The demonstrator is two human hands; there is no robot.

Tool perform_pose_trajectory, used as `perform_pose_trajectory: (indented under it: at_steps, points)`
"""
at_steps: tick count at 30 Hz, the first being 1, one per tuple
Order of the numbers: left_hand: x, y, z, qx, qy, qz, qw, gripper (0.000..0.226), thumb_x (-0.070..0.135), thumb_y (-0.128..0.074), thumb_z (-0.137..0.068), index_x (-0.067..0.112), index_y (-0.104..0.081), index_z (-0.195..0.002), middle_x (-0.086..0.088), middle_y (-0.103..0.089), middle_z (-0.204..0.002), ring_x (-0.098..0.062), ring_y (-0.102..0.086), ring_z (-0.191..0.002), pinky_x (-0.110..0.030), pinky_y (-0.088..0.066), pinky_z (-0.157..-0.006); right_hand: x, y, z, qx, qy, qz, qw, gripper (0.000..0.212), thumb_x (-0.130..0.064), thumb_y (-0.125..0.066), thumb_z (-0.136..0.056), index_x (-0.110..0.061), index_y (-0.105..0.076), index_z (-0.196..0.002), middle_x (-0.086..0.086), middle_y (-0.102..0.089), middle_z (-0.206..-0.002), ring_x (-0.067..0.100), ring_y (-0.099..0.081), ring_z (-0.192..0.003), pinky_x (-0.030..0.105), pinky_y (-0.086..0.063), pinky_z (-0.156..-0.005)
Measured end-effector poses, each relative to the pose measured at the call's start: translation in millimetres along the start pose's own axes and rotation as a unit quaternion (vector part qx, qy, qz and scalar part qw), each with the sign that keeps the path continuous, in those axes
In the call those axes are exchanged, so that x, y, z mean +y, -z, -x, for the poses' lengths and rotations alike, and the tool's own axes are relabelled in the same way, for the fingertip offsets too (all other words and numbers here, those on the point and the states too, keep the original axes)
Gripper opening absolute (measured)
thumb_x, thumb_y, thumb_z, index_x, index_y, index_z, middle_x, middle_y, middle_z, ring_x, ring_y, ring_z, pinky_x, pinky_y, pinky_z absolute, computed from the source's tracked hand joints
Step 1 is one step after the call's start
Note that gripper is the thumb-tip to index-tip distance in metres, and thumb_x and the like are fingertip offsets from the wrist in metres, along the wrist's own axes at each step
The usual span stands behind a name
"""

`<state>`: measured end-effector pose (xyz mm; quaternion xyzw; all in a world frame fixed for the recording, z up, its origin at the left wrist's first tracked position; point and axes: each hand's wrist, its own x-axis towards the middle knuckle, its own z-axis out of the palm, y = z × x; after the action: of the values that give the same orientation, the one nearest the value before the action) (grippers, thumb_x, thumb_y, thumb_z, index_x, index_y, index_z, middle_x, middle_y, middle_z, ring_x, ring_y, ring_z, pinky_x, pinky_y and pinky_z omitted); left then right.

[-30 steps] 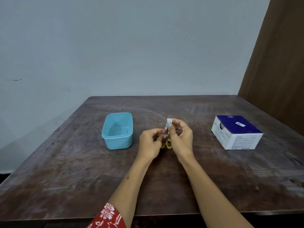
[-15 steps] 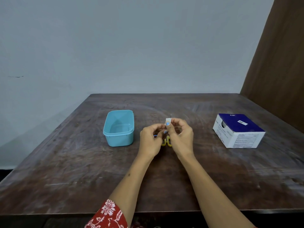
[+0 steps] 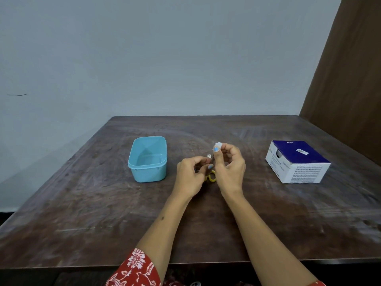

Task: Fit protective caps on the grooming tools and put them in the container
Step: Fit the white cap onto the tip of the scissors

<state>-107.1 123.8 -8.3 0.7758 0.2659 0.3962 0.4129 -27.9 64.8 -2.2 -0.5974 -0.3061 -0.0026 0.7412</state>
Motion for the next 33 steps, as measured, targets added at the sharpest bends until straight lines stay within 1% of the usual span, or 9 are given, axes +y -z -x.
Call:
perform_pose_trajectory:
  at_steps: [3,5,9,11,15,19,24,30,33]
  points:
    - [-1.9,2.2,-1.9,0.037,-0.005,0.002,0.999,0.021,0.004,-0.060,-0.086,0.011,-0.071,-0.102,0.000,-0.073,-0.093,-0.005,-0.067,-0.084,-0.013,-0.053,-0.070,3.0,-2.4,1.0,-0.057,-0.008,0.034,0.998,0.017,-0.015,-0.065,-0.086,-0.030,-0.061,-0.083,0.006,-0.068,-0.091,0.017,-0.066,-0.078,0.023,-0.053,-0.064]
    - [-1.4,2.9,-2.7,0.038,-0.002,0.016,0.999,0.023,0.003,-0.059,-0.087,0.011,-0.070,-0.105,-0.001,-0.073,-0.094,-0.005,-0.067,-0.084,-0.010,-0.052,-0.066,3.9,-3.1,2.1,-0.076,-0.011,0.048,0.996,0.015,-0.014,-0.066,-0.085,-0.029,-0.061,-0.083,0.005,-0.068,-0.090,0.019,-0.067,-0.079,0.030,-0.055,-0.068]
    - [0.4,0.2,-1.4,0.025,-0.009,0.008,1.000,0.022,0.004,-0.061,-0.086,0.011,-0.070,-0.105,0.002,-0.072,-0.096,-0.006,-0.066,-0.089,-0.021,-0.054,-0.078,2.3,-0.5,1.2,-0.020,0.028,0.042,0.998,0.024,-0.011,-0.065,-0.084,-0.034,-0.060,-0.082,0.000,-0.065,-0.090,0.014,-0.065,-0.078,0.025,-0.053,-0.065]
    - [0.4,0.0,-1.1,0.024,-0.011,0.000,1.000,0.023,0.004,-0.060,-0.086,0.011,-0.069,-0.107,0.000,-0.072,-0.098,-0.008,-0.066,-0.091,-0.023,-0.054,-0.081,3.5,0.1,0.4,-0.018,0.026,0.046,0.998,0.021,-0.011,-0.066,-0.084,-0.032,-0.061,-0.084,-0.001,-0.065,-0.091,0.012,-0.065,-0.078,0.023,-0.053,-0.064]
    - [-0.7,2.3,-2.1,0.047,-0.006,0.015,0.999,0.023,0.003,-0.058,-0.087,0.010,-0.070,-0.106,-0.001,-0.073,-0.094,-0.008,-0.068,-0.087,-0.021,-0.056,-0.075,6.7,-3.1,2.0,-0.068,0.008,0.074,0.995,0.010,-0.013,-0.067,-0.084,-0.023,-0.065,-0.085,0.003,-0.067,-0.089,0.014,-0.065,-0.076,0.025,-0.053,-0.067]
    - [-1.2,-0.7,-0.2,0.024,-0.019,-0.005,1.000,0.022,0.005,-0.060,-0.086,0.011,-0.069,-0.105,0.003,-0.071,-0.094,-0.005,-0.066,-0.085,-0.015,-0.053,-0.075,4.5,-0.2,0.6,-0.009,0.041,0.062,0.997,0.009,-0.014,-0.066,-0.085,-0.023,-0.065,-0.089,-0.008,-0.062,-0.089,0.003,-0.061,-0.080,0.016,-0.049,-0.069]
    - [-3.6,0.8,-2.1,0.053,-0.008,0.007,0.999,0.024,0.003,-0.058,-0.087,0.011,-0.070,-0.106,0.000,-0.073,-0.094,-0.007,-0.067,-0.085,-0.019,-0.054,-0.074,9.2,-3.2,1.3,-0.077,-0.005,0.082,0.994,0.006,-0.014,-0.067,-0.085,-0.017,-0.067,-0.090,0.003,-0.068,-0.092,0.012,-0.065,-0.079,0.026,-0.054,-0.072]
    - [-4.8,-2.8,0.2,0.027,-0.031,-0.012,0.999,0.022,0.005,-0.060,-0.086,0.011,-0.070,-0.105,0.003,-0.072,-0.095,-0.004,-0.066,-0.086,-0.014,-0.053,-0.075,4.5,-0.4,1.5,-0.008,0.030,0.060,0.998,0.011,-0.014,-0.065,-0.085,-0.025,-0.064,-0.087,-0.003,-0.064,-0.090,0.009,-0.063,-0.082,0.027,-0.052,-0.075]
    - [-6.4,-2.1,-0.1,0.041,-0.027,-0.012,0.999,0.023,0.005,-0.059,-0.087,0.010,-0.069,-0.106,0.002,-0.072,-0.096,-0.006,-0.066,-0.087,-0.017,-0.053,-0.076,6.5,-1.4,1.1,-0.048,-0.001,0.064,0.997,0.007,-0.016,-0.067,-0.085,-0.022,-0.065,-0.087,0.001,-0.067,-0.091,0.014,-0.065,-0.079,0.032,-0.054,-0.073]
